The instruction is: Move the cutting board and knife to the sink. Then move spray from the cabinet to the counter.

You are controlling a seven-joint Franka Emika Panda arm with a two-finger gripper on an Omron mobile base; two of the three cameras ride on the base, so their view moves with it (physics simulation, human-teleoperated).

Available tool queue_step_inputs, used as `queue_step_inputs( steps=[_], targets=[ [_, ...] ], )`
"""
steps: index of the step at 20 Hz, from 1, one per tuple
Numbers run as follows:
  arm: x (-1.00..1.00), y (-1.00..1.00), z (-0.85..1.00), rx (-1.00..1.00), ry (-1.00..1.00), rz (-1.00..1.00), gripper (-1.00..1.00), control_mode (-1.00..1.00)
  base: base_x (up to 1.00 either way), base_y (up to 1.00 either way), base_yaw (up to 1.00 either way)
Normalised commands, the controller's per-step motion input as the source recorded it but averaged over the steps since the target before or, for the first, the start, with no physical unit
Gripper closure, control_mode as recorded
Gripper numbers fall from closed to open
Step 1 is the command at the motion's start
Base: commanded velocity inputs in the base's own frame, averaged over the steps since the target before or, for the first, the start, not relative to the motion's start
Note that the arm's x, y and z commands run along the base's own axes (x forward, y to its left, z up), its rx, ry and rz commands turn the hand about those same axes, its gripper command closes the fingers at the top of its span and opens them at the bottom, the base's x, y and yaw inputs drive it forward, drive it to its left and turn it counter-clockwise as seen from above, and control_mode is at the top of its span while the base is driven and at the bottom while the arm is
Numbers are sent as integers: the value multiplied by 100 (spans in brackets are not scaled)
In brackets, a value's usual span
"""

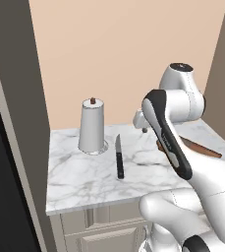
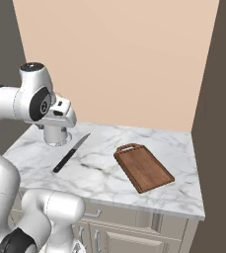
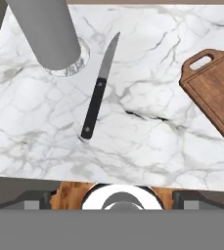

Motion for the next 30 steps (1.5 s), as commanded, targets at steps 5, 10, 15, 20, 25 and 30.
queue_step_inputs(
  steps=[5, 10, 15, 20, 25, 30],
  targets=[
    [-18, 26, -25, 0, 1, 0, -100, -100, 0, 0, 0],
    [-10, 27, -25, 0, 2, 0, -100, -100, 0, 0, 0],
    [0, 25, -39, 1, 4, 0, -100, -100, 0, 0, 0],
    [0, 5, -32, 0, 0, 0, -100, -100, 0, 0, 0],
    [1, 0, -32, 0, 0, 0, -100, -100, 0, 0, 0],
    [4, 0, -31, 0, 0, 0, -100, -100, 0, 0, 0]
  ],
)
